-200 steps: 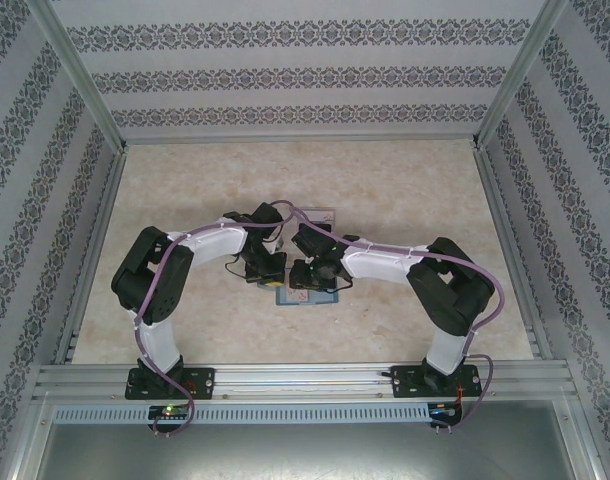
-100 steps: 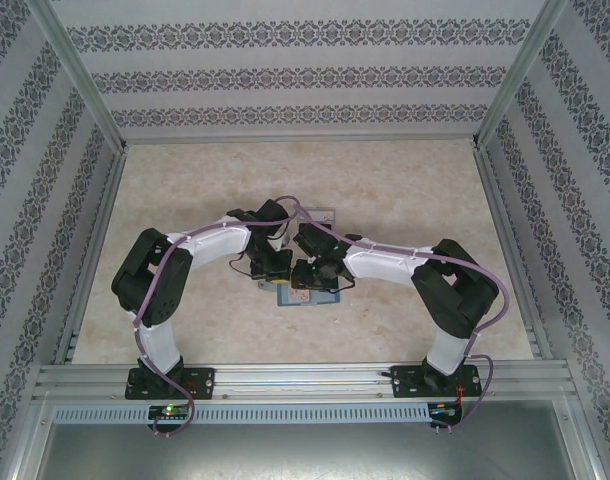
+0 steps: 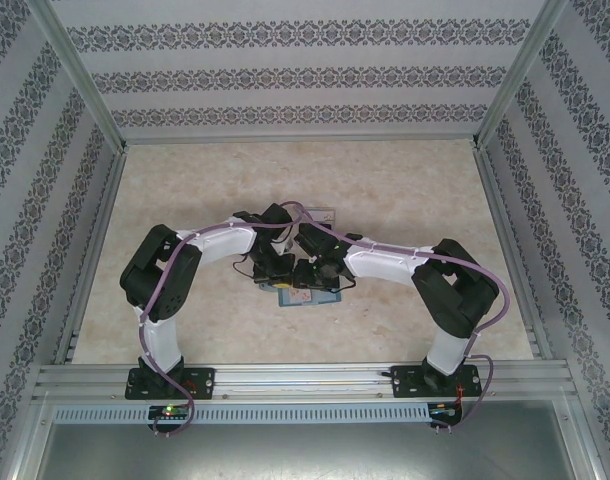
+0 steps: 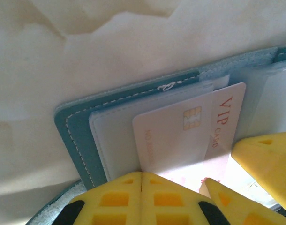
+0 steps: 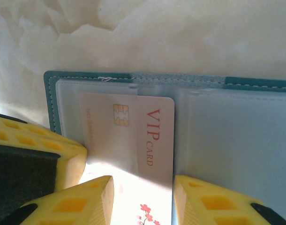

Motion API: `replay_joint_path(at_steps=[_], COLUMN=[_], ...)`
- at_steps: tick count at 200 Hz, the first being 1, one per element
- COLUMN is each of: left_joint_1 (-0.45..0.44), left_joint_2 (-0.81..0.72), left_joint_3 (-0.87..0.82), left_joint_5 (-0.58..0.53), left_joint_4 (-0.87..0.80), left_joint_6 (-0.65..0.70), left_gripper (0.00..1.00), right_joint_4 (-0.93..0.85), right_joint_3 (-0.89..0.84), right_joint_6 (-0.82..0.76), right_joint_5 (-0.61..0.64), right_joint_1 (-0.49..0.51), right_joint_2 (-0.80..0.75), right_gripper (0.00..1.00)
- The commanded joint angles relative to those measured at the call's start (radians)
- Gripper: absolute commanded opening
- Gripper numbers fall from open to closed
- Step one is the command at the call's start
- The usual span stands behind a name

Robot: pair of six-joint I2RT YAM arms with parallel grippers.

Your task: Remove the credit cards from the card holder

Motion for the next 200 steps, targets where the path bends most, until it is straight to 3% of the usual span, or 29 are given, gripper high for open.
replay_joint_path(at_steps=[1, 53, 151, 200], left_joint_1=[-0.014, -0.013, -0.014, -0.014], left_joint_2=[0.027, 0.036, 0.046, 0.046], left_joint_3=[0.004, 0.000, 0.000, 0.001], left_joint_5=[-0.028, -0.036, -0.032, -0.034], left_joint_4=[-0.038, -0.049, -0.050, -0.052], left_joint_6=[0.014, 0.020, 0.023, 0.022], left_gripper=[0.03, 0.03, 0.03, 0.03], right_joint_4=[-0.013, 0.032, 0.302, 0.382], right_joint_3=[-0.004, -0.029, -0.190, -0.238], right_joint_6=[-0.021, -0.014, 0.048, 0.083], right_joint_5=[0.006, -0.049, -0.255, -0.294], right_joint_1=[-0.010, -0.028, -0.112, -0.135], right_joint_2=[0.025, 0.012, -0.104, -0.115], right_gripper=[0.39, 0.38, 0.29, 0.27])
